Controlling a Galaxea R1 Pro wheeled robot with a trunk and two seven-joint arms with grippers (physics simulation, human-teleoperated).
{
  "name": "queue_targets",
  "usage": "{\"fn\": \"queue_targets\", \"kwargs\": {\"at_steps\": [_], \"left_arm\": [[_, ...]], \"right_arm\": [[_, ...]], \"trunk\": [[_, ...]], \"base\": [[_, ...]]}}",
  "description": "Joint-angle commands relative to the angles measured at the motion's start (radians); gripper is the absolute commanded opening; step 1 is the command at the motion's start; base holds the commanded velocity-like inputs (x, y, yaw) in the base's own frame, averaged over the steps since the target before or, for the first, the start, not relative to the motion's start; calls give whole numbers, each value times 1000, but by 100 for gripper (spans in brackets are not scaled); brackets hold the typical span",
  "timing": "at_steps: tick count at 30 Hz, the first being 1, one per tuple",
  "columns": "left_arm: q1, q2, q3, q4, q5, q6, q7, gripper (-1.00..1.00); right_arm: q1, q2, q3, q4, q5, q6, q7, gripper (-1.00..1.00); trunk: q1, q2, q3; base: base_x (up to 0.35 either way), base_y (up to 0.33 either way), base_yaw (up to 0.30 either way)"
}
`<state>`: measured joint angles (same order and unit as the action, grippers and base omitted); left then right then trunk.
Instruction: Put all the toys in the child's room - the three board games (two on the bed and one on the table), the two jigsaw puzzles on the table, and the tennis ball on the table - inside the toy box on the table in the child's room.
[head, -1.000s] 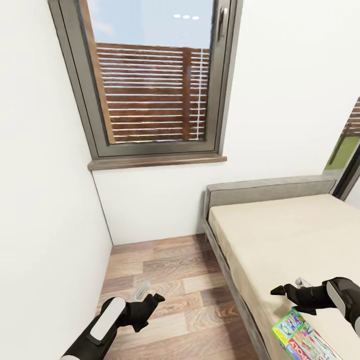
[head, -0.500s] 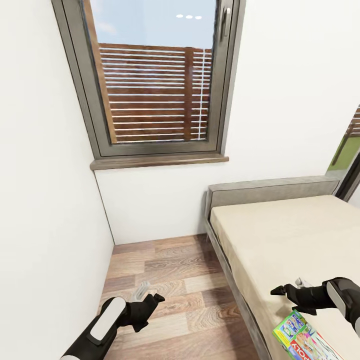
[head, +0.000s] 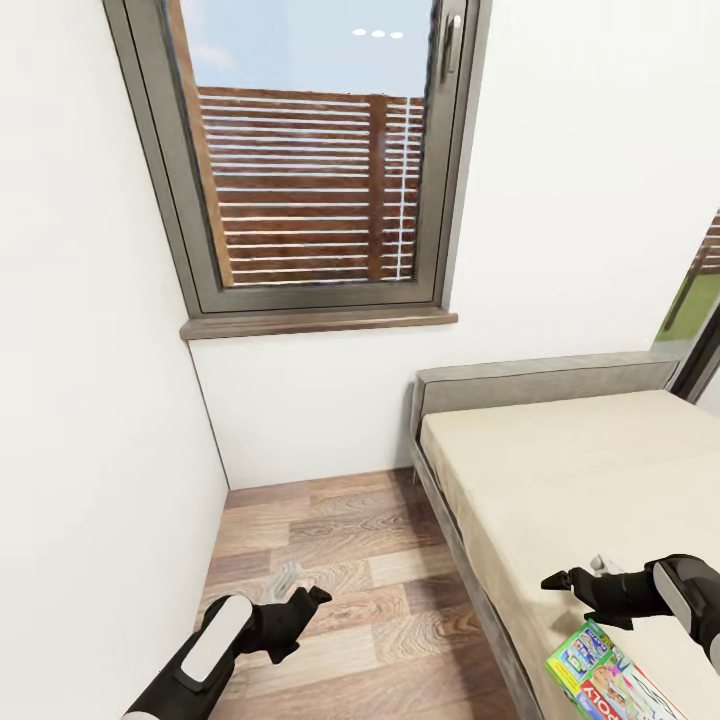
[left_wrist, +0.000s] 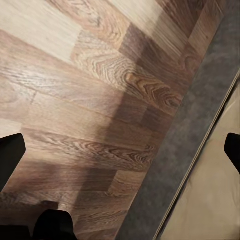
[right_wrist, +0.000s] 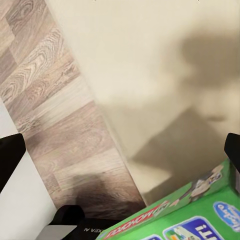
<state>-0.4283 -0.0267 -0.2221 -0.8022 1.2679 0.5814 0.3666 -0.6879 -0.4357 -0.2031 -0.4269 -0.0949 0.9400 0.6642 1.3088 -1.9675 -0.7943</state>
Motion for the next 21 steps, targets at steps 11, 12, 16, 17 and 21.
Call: {"fn": "queue_targets", "kwargs": {"at_steps": [11, 12, 16, 17, 21], "left_arm": [[6, -4, -3, -2, 10, 0, -4, 100], [6, -5, -3, -2, 10, 0, -4, 100], [7, -5, -3, -2, 10, 0, -5, 100], [7, -5, -3, -2, 10, 0, -5, 100], [7, -5, -3, -2, 10, 0, -6, 100]], "right_arm": [[-1, 0, -2, -1, -8, 7, -4, 100], [-1, 0, -2, -1, -8, 7, -4, 100], [-1, 0, -2, -1, -8, 7, -4, 100], [-1, 0, -2, -1, -8, 7, -4, 100], [-1, 0, -2, 0, -8, 7, -4, 100]], "trunk": [[0, 0, -1], [0, 0, -1], [0, 0, -1], [0, 0, -1], [0, 0, -1]], "base": [[-122, 0, 1], [-111, 0, 0], [-77, 0, 0], [-46, 0, 0], [-34, 0, 0]]}}
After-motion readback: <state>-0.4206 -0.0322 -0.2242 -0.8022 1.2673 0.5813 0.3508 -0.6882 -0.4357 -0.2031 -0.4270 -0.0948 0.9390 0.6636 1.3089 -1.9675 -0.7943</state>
